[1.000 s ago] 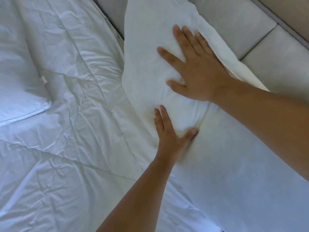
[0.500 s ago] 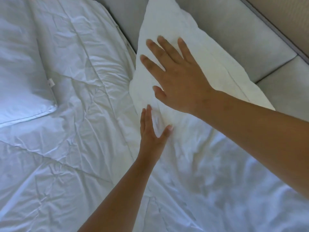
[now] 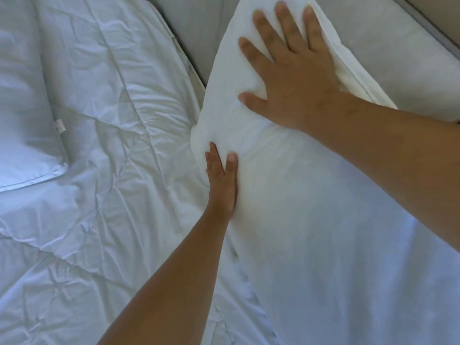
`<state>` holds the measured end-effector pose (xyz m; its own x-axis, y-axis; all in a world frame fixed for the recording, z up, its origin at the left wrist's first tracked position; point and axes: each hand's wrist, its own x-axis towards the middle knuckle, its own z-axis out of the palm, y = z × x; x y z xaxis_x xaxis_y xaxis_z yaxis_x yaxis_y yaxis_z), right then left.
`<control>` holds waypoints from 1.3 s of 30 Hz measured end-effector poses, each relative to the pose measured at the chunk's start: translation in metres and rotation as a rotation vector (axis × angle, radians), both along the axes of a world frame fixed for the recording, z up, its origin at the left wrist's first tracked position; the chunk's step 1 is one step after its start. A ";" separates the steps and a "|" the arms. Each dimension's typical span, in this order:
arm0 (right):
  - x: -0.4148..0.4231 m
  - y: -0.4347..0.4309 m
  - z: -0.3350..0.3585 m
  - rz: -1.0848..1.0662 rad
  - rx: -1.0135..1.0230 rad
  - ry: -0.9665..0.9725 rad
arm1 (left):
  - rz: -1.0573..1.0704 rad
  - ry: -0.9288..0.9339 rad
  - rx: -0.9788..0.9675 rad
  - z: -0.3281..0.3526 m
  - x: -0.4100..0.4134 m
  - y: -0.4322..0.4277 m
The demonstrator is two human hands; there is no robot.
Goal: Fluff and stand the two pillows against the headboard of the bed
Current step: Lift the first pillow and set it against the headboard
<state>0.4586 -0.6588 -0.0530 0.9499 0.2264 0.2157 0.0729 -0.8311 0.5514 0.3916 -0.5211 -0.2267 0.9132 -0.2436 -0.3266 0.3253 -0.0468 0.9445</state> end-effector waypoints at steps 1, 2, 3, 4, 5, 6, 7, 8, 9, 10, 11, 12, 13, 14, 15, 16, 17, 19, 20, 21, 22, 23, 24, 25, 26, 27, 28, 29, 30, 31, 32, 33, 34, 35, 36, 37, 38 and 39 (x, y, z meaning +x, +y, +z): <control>0.001 0.000 -0.001 0.006 -0.002 -0.005 | -0.003 0.022 -0.005 -0.004 0.000 -0.001; 0.001 0.001 -0.002 0.006 -0.005 -0.010 | -0.014 0.029 -0.005 -0.006 -0.001 0.000; 0.002 0.001 -0.003 0.004 -0.008 -0.015 | -0.028 0.030 0.001 -0.007 0.000 0.001; 0.002 0.001 -0.002 0.005 -0.008 -0.019 | -0.035 0.022 0.012 -0.006 0.000 0.003; 0.002 0.000 -0.001 0.008 -0.005 -0.024 | -0.031 -0.001 0.024 -0.005 0.001 0.006; 0.002 -0.001 -0.001 0.012 0.001 -0.029 | -0.019 -0.037 0.032 -0.003 0.004 0.010; 0.002 -0.002 -0.001 0.015 0.005 -0.032 | -0.007 -0.074 0.035 -0.002 0.008 0.013; 0.002 -0.001 -0.002 0.016 0.008 -0.031 | 0.000 -0.102 0.037 -0.001 0.015 0.016; 0.002 -0.001 -0.003 0.020 0.014 -0.029 | 0.006 -0.123 0.033 -0.002 0.022 0.018; 0.002 -0.001 -0.003 0.024 0.026 -0.028 | 0.018 -0.130 0.021 -0.003 0.031 0.019; 0.002 -0.001 -0.003 0.027 0.044 -0.030 | 0.030 -0.111 -0.008 -0.004 0.040 0.018; 0.002 -0.001 -0.002 0.030 0.060 -0.033 | 0.036 -0.080 -0.040 -0.007 0.048 0.016; 0.002 -0.002 -0.003 0.033 0.069 -0.038 | 0.028 -0.064 -0.062 -0.012 0.055 0.012; 0.002 -0.003 -0.003 0.032 0.067 -0.043 | 0.011 -0.065 -0.072 -0.017 0.058 0.009; 0.003 -0.004 -0.003 0.029 0.056 -0.047 | -0.004 -0.066 -0.075 -0.022 0.059 0.005; 0.004 -0.004 -0.004 0.023 0.043 -0.050 | -0.016 -0.054 -0.083 -0.027 0.059 0.003; 0.003 -0.004 -0.004 0.018 0.030 -0.050 | -0.026 -0.036 -0.092 -0.032 0.059 0.001; 0.003 -0.003 -0.005 0.019 0.007 -0.040 | -0.052 -0.013 -0.101 -0.038 0.062 0.001; 0.004 -0.002 -0.005 0.021 -0.002 -0.035 | -0.062 0.004 -0.099 -0.038 0.063 0.002; 0.004 -0.002 -0.005 0.022 -0.008 -0.030 | -0.061 0.029 -0.092 -0.036 0.063 0.003; 0.004 -0.002 -0.004 0.020 -0.011 -0.024 | -0.053 0.051 -0.083 -0.033 0.062 0.005; 0.003 -0.002 -0.003 0.014 -0.013 -0.015 | -0.042 0.057 -0.078 -0.029 0.059 0.006; 0.002 -0.001 -0.002 0.004 -0.016 -0.005 | -0.031 0.047 -0.085 -0.025 0.051 0.008; 0.001 0.000 -0.002 -0.009 -0.015 0.006 | -0.021 0.035 -0.093 -0.021 0.038 0.010; 0.000 0.002 -0.002 -0.022 -0.008 0.019 | -0.012 0.022 -0.098 -0.019 0.019 0.012; -0.001 0.006 -0.001 -0.040 0.008 0.038 | -0.001 0.014 -0.102 -0.018 -0.002 0.015; -0.004 0.012 0.002 -0.066 0.025 0.060 | 0.009 0.017 -0.112 -0.017 -0.028 0.016; -0.009 0.019 0.005 -0.104 0.037 0.079 | 0.012 0.031 -0.121 -0.016 -0.057 0.016; -0.016 0.027 0.007 -0.144 0.036 0.087 | 0.009 0.047 -0.136 -0.014 -0.087 0.016; -0.025 0.037 0.007 -0.172 0.022 0.091 | 0.001 0.070 -0.153 -0.010 -0.116 0.016; -0.038 0.047 0.005 -0.183 0.001 0.102 | -0.009 0.104 -0.172 -0.003 -0.142 0.014; -0.054 0.056 0.001 -0.182 -0.018 0.126 | -0.010 0.139 -0.191 0.004 -0.164 0.012; -0.071 0.062 -0.005 -0.175 -0.030 0.154 | -0.004 0.164 -0.205 0.008 -0.180 0.008; -0.087 0.066 -0.010 -0.175 -0.034 0.177 | 0.006 0.183 -0.210 0.011 -0.193 0.004; -0.101 0.066 -0.013 -0.182 -0.033 0.191 | 0.012 0.203 -0.215 0.014 -0.204 0.001; -0.113 0.063 -0.015 -0.197 -0.024 0.197 | 0.016 0.221 -0.219 0.015 -0.214 -0.003; -0.122 0.058 -0.015 -0.215 -0.008 0.201 | 0.018 0.237 -0.220 0.016 -0.223 -0.006; -0.130 0.052 -0.014 -0.233 0.011 0.210 | 0.018 0.250 -0.216 0.017 -0.232 -0.008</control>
<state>0.3288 -0.6067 -0.0671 0.9999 -0.0043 0.0104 -0.0092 -0.8444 0.5356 0.1601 -0.5293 -0.2099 0.8162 -0.3162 -0.4837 0.5472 0.1542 0.8227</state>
